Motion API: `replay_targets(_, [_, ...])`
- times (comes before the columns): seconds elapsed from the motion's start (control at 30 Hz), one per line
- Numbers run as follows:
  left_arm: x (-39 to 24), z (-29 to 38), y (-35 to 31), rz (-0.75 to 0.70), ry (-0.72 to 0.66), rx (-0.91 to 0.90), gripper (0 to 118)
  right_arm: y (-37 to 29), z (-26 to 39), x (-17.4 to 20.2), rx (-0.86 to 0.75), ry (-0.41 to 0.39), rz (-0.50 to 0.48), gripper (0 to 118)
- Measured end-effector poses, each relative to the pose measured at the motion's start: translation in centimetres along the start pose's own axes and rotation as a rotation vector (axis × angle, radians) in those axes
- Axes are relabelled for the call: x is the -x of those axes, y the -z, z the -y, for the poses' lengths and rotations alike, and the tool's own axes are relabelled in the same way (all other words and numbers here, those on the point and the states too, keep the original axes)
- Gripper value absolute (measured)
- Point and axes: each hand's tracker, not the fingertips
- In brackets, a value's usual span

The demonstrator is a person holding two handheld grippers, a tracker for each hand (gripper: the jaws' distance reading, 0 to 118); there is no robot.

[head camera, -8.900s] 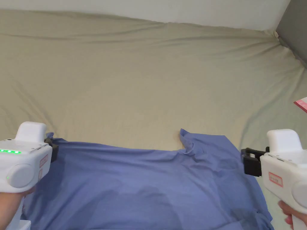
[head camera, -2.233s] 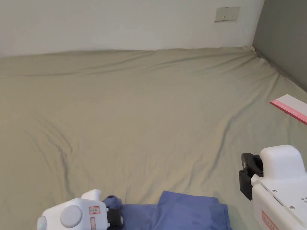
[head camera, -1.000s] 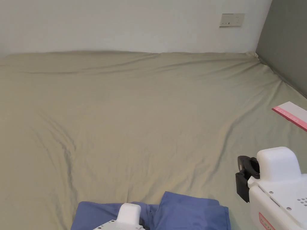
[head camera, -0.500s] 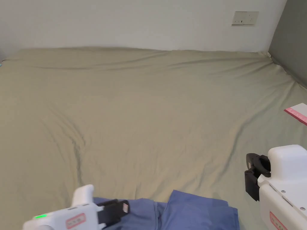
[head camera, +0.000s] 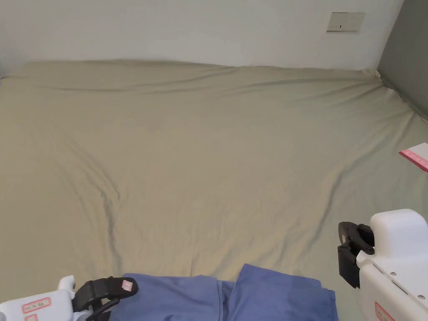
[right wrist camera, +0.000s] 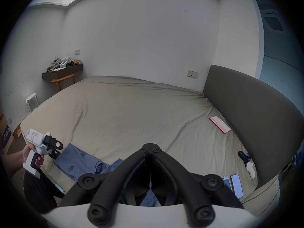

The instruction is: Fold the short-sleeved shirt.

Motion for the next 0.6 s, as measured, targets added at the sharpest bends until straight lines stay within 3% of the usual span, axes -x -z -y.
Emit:
replay_targets(0.07, [0.1,0.9,2.1,0.053,-0.039,0.007,96,0.0,0.0,0.1,0.002,-0.004,0.006,3])
replay_targets(0.1, [-0.5,1.0,2.0,0.039,-0.033,0.001,68,0.0,-0.1,0.1,0.002,-0.003,0.005,3])
replay_targets(0.13, [-0.9,1.2,2.6,0.002,-0.039,0.000,31,0.0,-0.1,0.2,0.002,-0.002,0.002,3])
replay_targets(0.17, [-1.3,1.5,3.3,-0.110,-0.016,-0.010,16,0.0,-0.1,0.2,0.002,-0.003,0.000,3])
replay_targets(0.23, [-1.4,0.8,3.4,-0.243,0.104,-0.006,16,-0.1,-0.2,0.4,0.000,-0.009,-0.001,3])
replay_targets(0.27, [-2.3,0.9,3.1,-0.183,0.129,-0.016,16,-0.1,-0.3,0.4,-0.001,-0.011,-0.002,3])
replay_targets(0.33, [-4.3,1.4,2.7,-0.330,0.223,-0.045,16,-0.2,-0.4,0.4,-0.003,-0.015,-0.004,3])
replay_targets(0.4, [-4.4,0.9,2.0,-0.383,0.330,-0.054,16,-0.2,-0.5,0.5,-0.005,-0.018,-0.004,3])
replay_targets(0.6, [-5.9,0.3,-2.6,-0.394,0.349,-0.147,16,-0.2,-1.0,1.2,-0.017,-0.024,-0.020,3])
